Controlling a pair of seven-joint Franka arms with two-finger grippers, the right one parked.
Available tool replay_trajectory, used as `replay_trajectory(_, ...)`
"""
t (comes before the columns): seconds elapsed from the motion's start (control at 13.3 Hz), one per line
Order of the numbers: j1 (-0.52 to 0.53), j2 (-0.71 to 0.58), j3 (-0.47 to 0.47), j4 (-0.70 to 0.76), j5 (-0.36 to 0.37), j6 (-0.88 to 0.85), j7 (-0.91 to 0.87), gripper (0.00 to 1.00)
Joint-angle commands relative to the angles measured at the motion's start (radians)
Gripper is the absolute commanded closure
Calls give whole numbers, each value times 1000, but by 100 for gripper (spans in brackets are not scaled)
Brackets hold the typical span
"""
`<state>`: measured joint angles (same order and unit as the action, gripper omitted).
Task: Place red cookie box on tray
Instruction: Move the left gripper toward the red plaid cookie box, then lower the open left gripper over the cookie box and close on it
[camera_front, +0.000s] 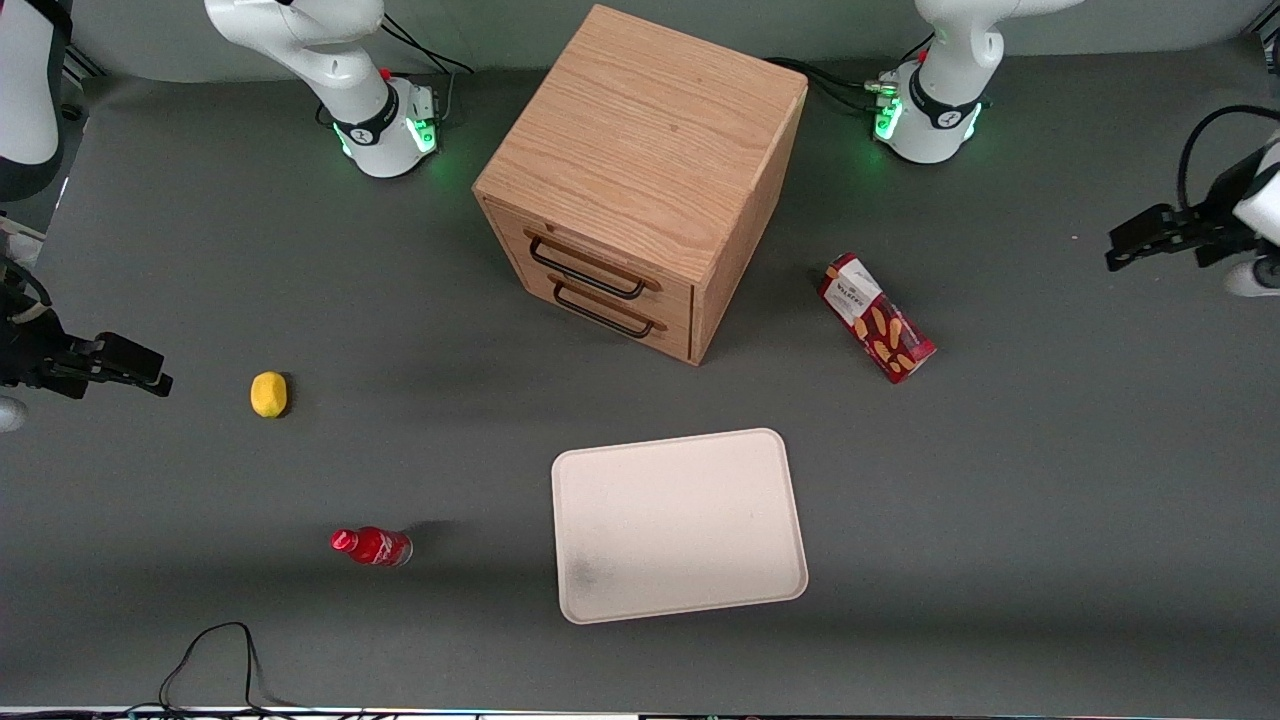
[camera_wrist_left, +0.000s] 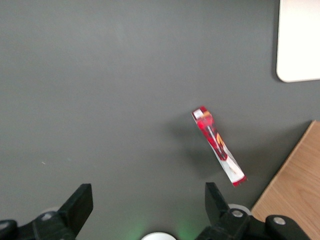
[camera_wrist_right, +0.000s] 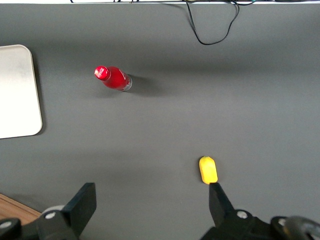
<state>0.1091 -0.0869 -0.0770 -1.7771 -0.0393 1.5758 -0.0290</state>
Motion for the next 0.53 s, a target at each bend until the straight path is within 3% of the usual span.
replay_trajectory(0.0,-22,-7,-7,-126,-86,73,-263,0)
replay_trajectory(0.45,-37,-8,-269,-513,-94,568,-791,0)
